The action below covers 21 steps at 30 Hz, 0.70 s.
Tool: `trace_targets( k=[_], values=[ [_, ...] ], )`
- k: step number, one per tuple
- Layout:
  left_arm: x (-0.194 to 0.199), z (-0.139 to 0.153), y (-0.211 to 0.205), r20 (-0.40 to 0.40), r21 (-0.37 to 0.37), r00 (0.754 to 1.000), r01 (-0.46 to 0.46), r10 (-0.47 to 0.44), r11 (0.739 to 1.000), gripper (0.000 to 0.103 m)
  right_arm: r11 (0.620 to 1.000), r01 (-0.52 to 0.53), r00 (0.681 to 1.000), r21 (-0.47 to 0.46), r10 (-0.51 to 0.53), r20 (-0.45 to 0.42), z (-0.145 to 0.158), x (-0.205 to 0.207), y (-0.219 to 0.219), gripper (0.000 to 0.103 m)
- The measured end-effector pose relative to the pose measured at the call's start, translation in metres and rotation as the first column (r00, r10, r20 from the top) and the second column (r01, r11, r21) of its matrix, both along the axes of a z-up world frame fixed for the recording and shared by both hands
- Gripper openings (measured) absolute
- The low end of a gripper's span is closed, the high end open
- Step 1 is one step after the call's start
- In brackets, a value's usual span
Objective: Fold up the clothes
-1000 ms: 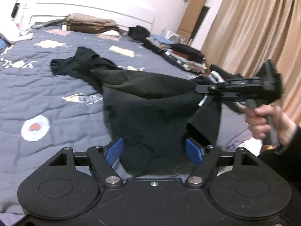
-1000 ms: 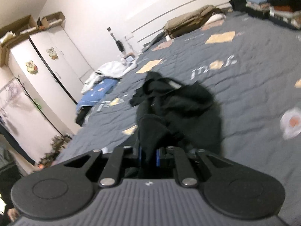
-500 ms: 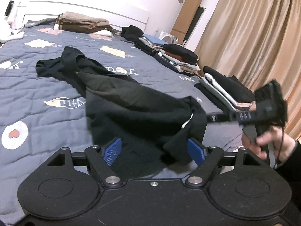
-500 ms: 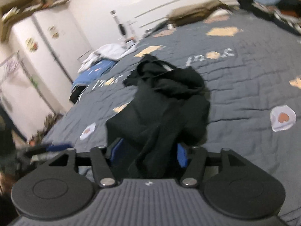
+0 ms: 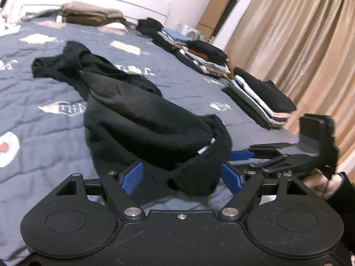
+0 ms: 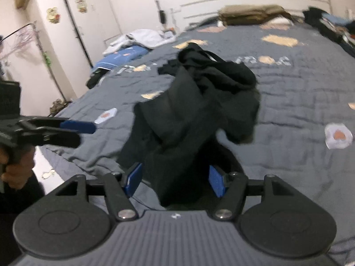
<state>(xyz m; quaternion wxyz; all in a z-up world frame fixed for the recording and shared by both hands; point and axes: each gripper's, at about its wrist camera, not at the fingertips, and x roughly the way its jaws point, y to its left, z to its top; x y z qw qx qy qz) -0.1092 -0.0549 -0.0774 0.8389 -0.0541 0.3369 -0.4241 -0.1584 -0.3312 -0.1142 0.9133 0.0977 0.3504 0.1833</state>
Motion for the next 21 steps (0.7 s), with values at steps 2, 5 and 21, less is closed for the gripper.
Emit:
trace_targets(
  k=[2,5,21],
  values=[
    [-0.002,-0.001,-0.003,0.008,0.008,1.0,0.013,-0.013,1.0,0.077,0.999,0.027,0.999,0.036,-0.026,-0.025,-0.006,0.002,-0.007,0.064],
    [-0.004,-0.002,-0.008,0.018,0.017,1.0,0.02,-0.02,1.0,0.077,0.995,0.075,0.995,0.07,-0.07,-0.067,-0.015,0.007,-0.015,0.064],
    [-0.006,-0.001,-0.003,0.04,0.025,0.999,-0.009,0.008,1.0,0.077,0.896,0.288,0.958,0.338,-0.272,-0.093,-0.018,0.025,-0.04,0.006]
  ],
)
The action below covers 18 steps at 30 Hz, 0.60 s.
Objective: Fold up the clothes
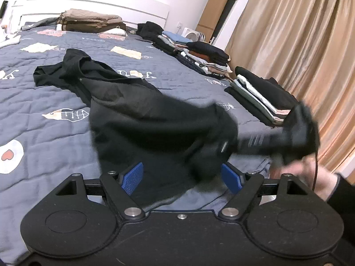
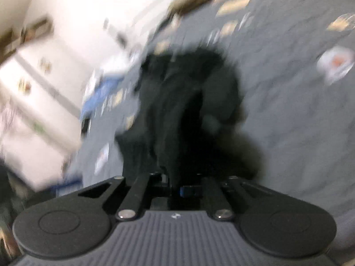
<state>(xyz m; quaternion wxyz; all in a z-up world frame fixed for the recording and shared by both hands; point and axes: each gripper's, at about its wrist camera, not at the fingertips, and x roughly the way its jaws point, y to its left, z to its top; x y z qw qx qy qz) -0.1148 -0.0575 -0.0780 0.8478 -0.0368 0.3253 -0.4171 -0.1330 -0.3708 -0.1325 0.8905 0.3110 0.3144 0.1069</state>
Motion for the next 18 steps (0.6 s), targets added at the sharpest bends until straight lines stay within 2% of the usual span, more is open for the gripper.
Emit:
trace_targets(
  k=[3,6,9,13,14,16,18],
  values=[
    [0.0,-0.001,-0.001,0.005,0.011,1.0,0.008,-0.008,1.0,0.077,0.987,0.16,0.983,0.007,-0.16,0.087,0.024,-0.009,-0.042,0.005],
    [-0.001,-0.002,-0.003,0.016,0.024,1.0,0.016,-0.016,1.0,0.077,0.961,0.276,0.955,0.032,-0.278,0.1,0.028,-0.017,-0.079,0.005],
    [0.001,-0.008,-0.008,0.026,0.078,1.0,0.0,-0.002,0.997,0.077,0.958,0.282,0.957,0.05,-0.284,0.059,0.019,-0.016,-0.09,0.005],
    [0.003,-0.016,-0.015,0.042,0.154,0.999,-0.009,0.002,0.988,0.077,0.98,0.195,0.98,-0.037,-0.194,0.037,0.02,-0.01,-0.071,0.01],
    [0.003,-0.016,-0.016,0.04,0.152,0.999,-0.006,0.0,0.988,0.077,0.985,0.166,0.986,-0.054,-0.164,0.036,0.022,-0.009,-0.065,0.012],
    [0.002,-0.017,-0.016,0.038,0.147,0.999,0.0,-0.006,0.989,0.077,0.99,0.107,0.994,-0.088,-0.104,0.032,0.026,-0.008,-0.054,0.023],
    [0.002,-0.016,-0.016,0.039,0.138,0.999,0.003,-0.009,0.99,0.077,0.989,0.049,0.998,-0.137,-0.044,0.041,0.03,-0.01,-0.043,0.049]
  ],
)
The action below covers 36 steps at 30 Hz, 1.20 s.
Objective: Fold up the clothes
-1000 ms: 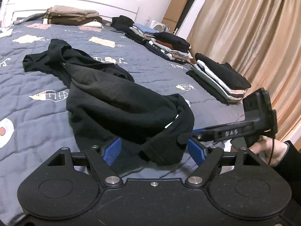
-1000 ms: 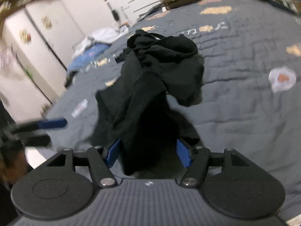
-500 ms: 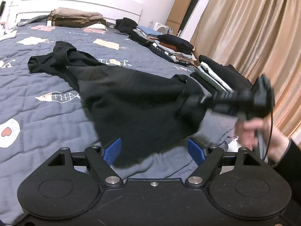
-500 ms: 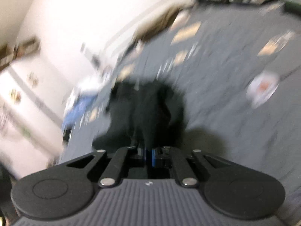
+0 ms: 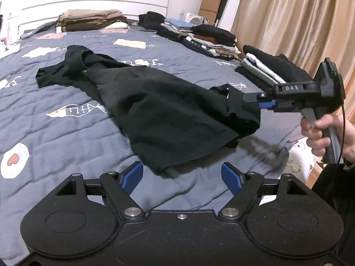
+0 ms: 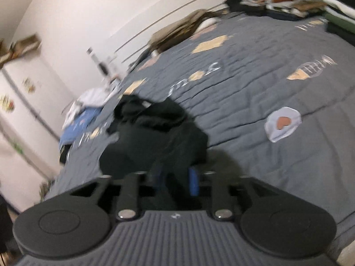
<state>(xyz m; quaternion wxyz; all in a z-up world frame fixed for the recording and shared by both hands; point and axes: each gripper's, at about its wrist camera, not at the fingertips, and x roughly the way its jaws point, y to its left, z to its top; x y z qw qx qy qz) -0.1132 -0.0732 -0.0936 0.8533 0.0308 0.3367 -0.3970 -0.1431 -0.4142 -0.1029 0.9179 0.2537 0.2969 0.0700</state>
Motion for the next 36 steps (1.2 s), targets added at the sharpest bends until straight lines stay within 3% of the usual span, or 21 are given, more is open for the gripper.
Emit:
trace_targets(
  k=[5,8,11,13,14,15,18,22,26,31,36],
  values=[
    [0.0,0.0,-0.003,-0.005,0.003,1.0,-0.009,0.009,1.0,0.077,0.98,-0.078,0.995,-0.184,0.087,0.039,0.001,-0.003,0.029,0.069],
    [-0.002,0.0,-0.004,-0.002,0.0,1.0,0.001,-0.001,1.0,0.077,0.949,-0.103,0.993,-0.298,0.113,0.017,-0.005,0.002,0.045,0.071],
    [-0.003,0.001,-0.005,0.0,-0.003,1.0,0.008,-0.008,1.0,0.077,0.946,-0.095,0.995,-0.31,0.1,-0.001,-0.013,0.011,0.048,0.068],
    [-0.003,0.001,-0.005,0.001,-0.004,1.0,0.009,-0.009,1.0,0.077,0.961,-0.062,0.998,-0.269,0.061,-0.009,-0.017,0.017,0.042,0.051],
    [-0.004,0.001,-0.005,0.001,-0.005,1.0,0.009,-0.009,1.0,0.077,0.97,-0.036,0.999,-0.24,0.032,-0.018,-0.02,0.02,0.036,0.02],
    [-0.005,0.001,-0.005,0.001,-0.007,1.0,0.01,-0.01,1.0,0.077,0.979,0.002,1.0,-0.203,-0.007,-0.028,-0.021,0.024,0.028,0.005],
    [-0.005,0.001,-0.004,0.008,-0.009,1.0,0.013,-0.012,1.0,0.077,0.989,0.134,0.991,-0.07,-0.131,0.036,-0.012,0.015,-0.002,0.004],
    [-0.004,0.0,-0.004,0.018,0.002,1.0,-0.001,0.001,1.0,0.077,0.961,0.26,0.951,0.098,-0.272,0.144,0.006,-0.003,-0.041,0.003],
    [-0.003,-0.005,-0.008,0.032,0.036,0.999,-0.012,0.011,0.999,0.077,0.937,0.321,0.921,0.138,-0.343,0.185,0.013,-0.013,-0.051,0.003],
    [0.002,-0.016,-0.027,0.1,0.12,0.995,-0.028,0.016,0.992,0.077,0.928,0.305,0.928,0.213,-0.34,0.154,0.006,-0.008,-0.056,0.003],
    [0.006,-0.037,-0.054,0.165,0.236,0.986,-0.032,-0.008,0.971,0.076,0.929,0.297,0.934,0.219,-0.331,0.137,0.003,-0.008,-0.055,0.003]
  ],
)
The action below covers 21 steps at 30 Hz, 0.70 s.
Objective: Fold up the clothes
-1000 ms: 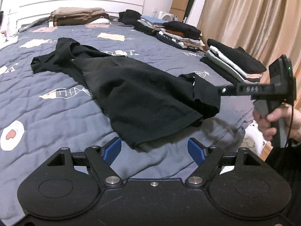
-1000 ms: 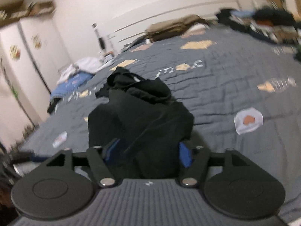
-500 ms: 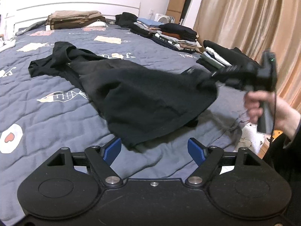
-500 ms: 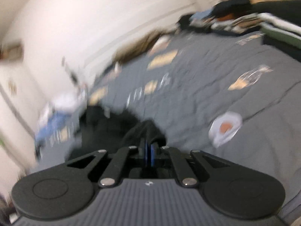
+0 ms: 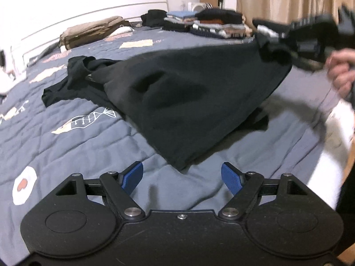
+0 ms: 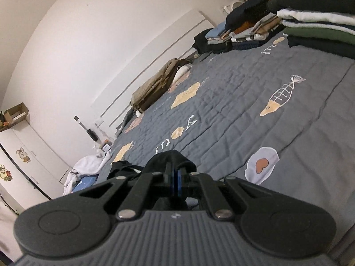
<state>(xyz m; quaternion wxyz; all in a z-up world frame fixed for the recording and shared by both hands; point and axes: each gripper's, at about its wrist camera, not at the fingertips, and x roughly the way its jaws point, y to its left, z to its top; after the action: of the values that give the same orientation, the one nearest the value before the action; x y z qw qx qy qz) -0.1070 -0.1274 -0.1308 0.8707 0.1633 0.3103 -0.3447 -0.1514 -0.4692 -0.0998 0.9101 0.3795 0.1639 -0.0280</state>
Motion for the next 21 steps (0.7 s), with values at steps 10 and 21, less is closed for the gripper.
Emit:
trace_targets(
  k=[10,21],
  values=[
    [0.024,-0.028,-0.039,0.106,0.109,0.994,-0.041,0.03,0.993,0.059,0.998,-0.055,0.998,0.005,0.056,-0.006,0.001,-0.001,0.002,0.006],
    [0.015,0.106,0.0,0.446,0.133,0.895,-0.038,-0.025,0.99,0.01,0.981,-0.079,0.985,0.175,0.05,0.164,0.013,-0.01,0.003,0.002]
  ],
)
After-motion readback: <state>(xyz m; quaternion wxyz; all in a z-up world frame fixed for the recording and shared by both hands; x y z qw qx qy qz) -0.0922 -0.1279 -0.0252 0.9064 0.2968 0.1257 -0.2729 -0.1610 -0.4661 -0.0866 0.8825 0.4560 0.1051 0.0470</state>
